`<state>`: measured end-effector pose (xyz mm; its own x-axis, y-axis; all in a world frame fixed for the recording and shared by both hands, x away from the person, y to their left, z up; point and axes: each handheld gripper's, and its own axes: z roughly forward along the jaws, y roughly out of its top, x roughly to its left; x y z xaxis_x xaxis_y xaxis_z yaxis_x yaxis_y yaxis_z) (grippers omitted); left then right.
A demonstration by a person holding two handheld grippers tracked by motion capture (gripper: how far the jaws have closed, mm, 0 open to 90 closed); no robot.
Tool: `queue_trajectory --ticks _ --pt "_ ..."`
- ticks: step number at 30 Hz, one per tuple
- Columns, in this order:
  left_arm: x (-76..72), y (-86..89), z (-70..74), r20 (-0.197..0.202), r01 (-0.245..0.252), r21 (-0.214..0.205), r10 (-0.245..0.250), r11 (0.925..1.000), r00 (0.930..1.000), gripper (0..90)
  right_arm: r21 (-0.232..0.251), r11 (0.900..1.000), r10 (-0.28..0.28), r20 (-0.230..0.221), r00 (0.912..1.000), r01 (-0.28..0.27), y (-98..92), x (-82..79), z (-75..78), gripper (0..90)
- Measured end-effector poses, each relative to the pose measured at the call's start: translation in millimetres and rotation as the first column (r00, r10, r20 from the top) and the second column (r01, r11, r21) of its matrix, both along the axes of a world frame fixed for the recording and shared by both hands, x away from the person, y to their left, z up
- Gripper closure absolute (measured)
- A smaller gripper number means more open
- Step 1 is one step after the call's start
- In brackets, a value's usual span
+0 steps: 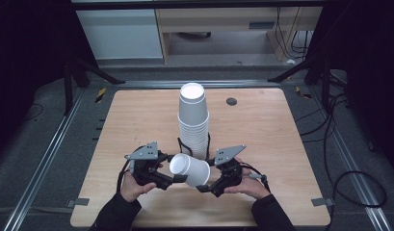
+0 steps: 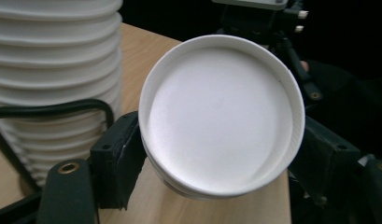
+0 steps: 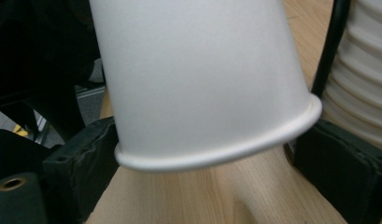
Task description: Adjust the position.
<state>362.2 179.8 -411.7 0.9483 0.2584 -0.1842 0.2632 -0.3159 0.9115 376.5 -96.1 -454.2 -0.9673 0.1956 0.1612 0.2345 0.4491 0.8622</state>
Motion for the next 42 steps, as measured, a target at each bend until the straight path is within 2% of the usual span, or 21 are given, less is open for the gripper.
queue_trajectory --ticks 5,14,22,27,31,33,40,42 --pt "-2.8 -8.2 -2.2 -0.009 0.031 0.002 -0.031 0.9995 0.9995 24.0 0.016 0.9993 0.034 -0.007 0.9994 -0.034 2.3 -1.8 -0.4 5.6" --pt "-4.4 -17.2 -7.5 -0.024 0.054 0.004 -0.054 0.9985 0.9982 24.2 0.004 0.9978 0.067 -0.008 0.9977 -0.067 8.6 -3.5 -3.6 7.1" --pt "-3.9 -17.5 -8.2 -0.023 0.056 0.009 -0.055 0.9984 0.9982 23.9 -0.01 0.9974 0.071 -0.012 0.9974 -0.071 8.4 -3.5 -3.7 9.4" --pt "-4.9 -17.6 -6.3 -0.003 0.037 0.013 -0.037 0.9992 0.9993 23.4 -0.006 0.9979 0.064 -0.017 0.9978 -0.064 7.4 -2.5 -3.3 10.0" --pt "-6.6 -17.9 -3.6 0.019 0.014 0.043 -0.015 0.999 0.9997 19.3 -0.002 0.9978 0.067 -0.017 0.9976 -0.067 5.9 -2.2 -1.5 10.1" --pt "-7.1 -15.8 -1.3 0.03 0.005 0.048 -0.006 0.9988 0.9995 16.6 -0.007 0.998 0.063 -0.008 0.998 -0.063 3.7 -2.3 0.6 10.2" --pt "-6.2 -7.4 2.1 0.034 -0.015 0.069 0.013 0.9975 0.9993 15.5 -0.034 0.999 0.031 0.044 0.9986 -0.029 -9.1 -1.9 17.4 10.6" --pt "-4.4 -4.9 0.7 0.029 -0.023 0.093 0.02 0.9954 0.9994 14.8 -0.078 0.9968 0.024 0.065 0.9976 -0.019 -10.4 0.4 24.8 10.6"
